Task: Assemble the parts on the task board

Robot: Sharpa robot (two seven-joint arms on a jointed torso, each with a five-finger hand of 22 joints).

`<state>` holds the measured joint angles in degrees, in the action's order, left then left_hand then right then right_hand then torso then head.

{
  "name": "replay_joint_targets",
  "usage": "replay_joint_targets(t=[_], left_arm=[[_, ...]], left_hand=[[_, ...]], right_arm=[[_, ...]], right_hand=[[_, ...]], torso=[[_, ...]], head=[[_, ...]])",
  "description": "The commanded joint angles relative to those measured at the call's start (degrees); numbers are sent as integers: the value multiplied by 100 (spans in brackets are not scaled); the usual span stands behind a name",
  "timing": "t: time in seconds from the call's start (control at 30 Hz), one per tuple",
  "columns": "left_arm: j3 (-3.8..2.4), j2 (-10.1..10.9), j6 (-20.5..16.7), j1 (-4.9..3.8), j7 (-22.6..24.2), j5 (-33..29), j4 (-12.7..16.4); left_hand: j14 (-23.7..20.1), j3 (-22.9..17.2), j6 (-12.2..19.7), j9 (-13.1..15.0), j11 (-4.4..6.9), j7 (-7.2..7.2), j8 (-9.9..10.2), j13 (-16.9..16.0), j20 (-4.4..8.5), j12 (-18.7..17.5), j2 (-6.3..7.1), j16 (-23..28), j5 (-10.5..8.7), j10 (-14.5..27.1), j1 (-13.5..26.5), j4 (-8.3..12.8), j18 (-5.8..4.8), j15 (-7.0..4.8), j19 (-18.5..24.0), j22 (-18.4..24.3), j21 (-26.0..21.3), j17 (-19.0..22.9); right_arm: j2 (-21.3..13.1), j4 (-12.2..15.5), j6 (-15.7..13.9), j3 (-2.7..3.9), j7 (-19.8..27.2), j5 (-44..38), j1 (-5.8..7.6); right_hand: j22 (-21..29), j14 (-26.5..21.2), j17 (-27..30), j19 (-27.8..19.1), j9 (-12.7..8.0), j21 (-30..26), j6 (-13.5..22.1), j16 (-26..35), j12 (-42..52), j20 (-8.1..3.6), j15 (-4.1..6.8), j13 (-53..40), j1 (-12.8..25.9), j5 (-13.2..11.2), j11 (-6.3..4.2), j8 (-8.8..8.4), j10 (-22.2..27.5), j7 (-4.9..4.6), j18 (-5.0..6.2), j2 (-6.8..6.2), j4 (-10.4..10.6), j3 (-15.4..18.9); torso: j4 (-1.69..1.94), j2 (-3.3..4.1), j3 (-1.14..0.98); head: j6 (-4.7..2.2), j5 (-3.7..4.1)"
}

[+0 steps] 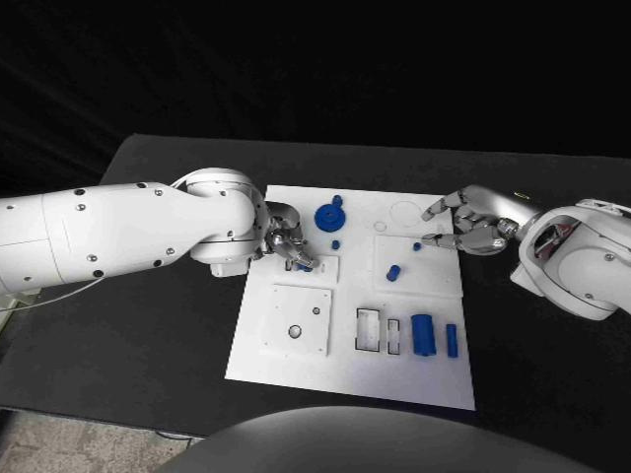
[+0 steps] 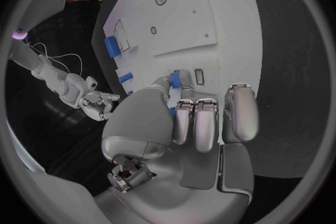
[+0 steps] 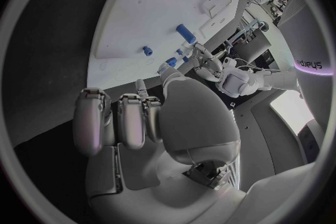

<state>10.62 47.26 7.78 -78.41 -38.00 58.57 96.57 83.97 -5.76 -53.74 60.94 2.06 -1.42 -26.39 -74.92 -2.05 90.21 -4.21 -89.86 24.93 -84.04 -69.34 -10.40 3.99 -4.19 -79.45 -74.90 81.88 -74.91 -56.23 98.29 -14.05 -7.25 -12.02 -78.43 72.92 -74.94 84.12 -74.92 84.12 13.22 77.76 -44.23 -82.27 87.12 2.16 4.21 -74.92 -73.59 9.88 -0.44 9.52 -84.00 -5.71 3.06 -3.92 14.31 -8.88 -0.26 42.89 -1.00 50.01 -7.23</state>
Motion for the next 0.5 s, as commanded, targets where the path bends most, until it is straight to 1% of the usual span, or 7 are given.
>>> replay_joint_targets(t=[0.03, 0.1, 0.13, 0.23, 0.33, 0.43, 0.5], left_arm=[[36, -11, 182, 34, -78, -34, -8], [36, -12, 196, 34, -81, -32, -11], [37, -13, 202, 34, -82, -29, -13], [38, -16, 227, 34, -86, -15, -21], [38, -20, 243, 34, -89, -2, -31], [39, -22, 247, 34, -90, 8, -42], [39, -25, 244, 34, -90, 11, -49]], left_hand=[[603, -66, -59, 23, -2, 2, 41, -1508, -7, -21, 20, -14, -124, -596, 76, -14, -32, -19, 59, -173, -23, -1509], [603, -95, -78, 43, -9, -6, 73, -1508, -14, -21, 28, -14, -343, -596, 172, -66, -31, -11, 64, -169, -34, -1509], [603, -91, -93, 52, -14, -14, 96, -1508, -21, -21, 27, -14, -575, -596, 255, -120, -30, -4, 68, -166, -41, -1509], [603, -40, -132, 65, -40, -41, 163, -1508, -34, -21, 24, -14, -1078, -596, 470, -271, -26, 15, 76, -159, -59, -1509], [603, 35, -162, 67, -61, -65, 223, -1508, -51, -21, 18, -14, -1418, -596, 643, -401, -23, 31, 84, -153, -75, -1509], [603, 127, -187, 73, -79, -83, 285, -1508, -67, -21, 7, -14, -1635, -596, 809, -527, -19, 47, 90, -149, -91, -1509], [603, 162, -195, 77, -83, -87, 309, -1508, -72, -21, -1, -14, -1652, -596, 862, -565, -18, 51, 90, -150, -95, -1509]], right_arm=[[5, -3, 97, 0, -35, -18, -6], [6, -5, 102, 0, -38, -18, -7], [7, -6, 105, 0, -40, -18, -7], [7, -7, 114, 0, -45, -18, -8], [9, -8, 123, 0, -49, -18, -9], [10, -10, 131, 0, -53, -18, -10], [9, -10, 137, 0, -57, -18, -11]], right_hand=[[-977, 402, -655, 74, -8, -39, -46, 26, -27, 37, -43, -1279, -3, 33, 48, 21, -363, -6, 6, 56, -37, -12], [-971, 399, -646, 68, -13, -54, -48, 35, -40, 37, -44, -1269, -9, 39, 49, 20, -353, -7, 10, 58, -46, -14], [-971, 399, -646, 68, -13, -54, -48, 35, -40, 37, -44, -1269, -9, 39, 49, 20, -353, -7, 10, 58, -46, -14], [-971, 399, -646, 68, -13, -54, -48, 35, -40, 37, -44, -1269, -9, 39, 49, 20, -353, -7, 10, 58, -46, -14], [-968, 398, -639, 66, -17, -61, -50, 42, -44, 38, -44, -1267, -15, 45, 49, 19, -351, -8, 11, 60, -55, -16], [-966, 397, -635, 64, -19, -66, -51, 45, -48, 38, -44, -1264, -18, 49, 50, 19, -348, -8, 12, 62, -60, -18], [-964, 396, -631, 62, -21, -72, -52, 49, -52, 38, -45, -1260, -21, 54, 50, 19, -345, -9, 13, 63, -64, -19]], torso=[[-1, 3, -3], [-1, 4, -2], [0, 5, -1], [1, 4, -2], [0, 4, 0], [1, 3, 0], [3, 5, 0]], head=[[-1, -7], [-1, -7], [-1, -7], [-1, -5], [-1, -3], [-1, 3], [-1, 3]])
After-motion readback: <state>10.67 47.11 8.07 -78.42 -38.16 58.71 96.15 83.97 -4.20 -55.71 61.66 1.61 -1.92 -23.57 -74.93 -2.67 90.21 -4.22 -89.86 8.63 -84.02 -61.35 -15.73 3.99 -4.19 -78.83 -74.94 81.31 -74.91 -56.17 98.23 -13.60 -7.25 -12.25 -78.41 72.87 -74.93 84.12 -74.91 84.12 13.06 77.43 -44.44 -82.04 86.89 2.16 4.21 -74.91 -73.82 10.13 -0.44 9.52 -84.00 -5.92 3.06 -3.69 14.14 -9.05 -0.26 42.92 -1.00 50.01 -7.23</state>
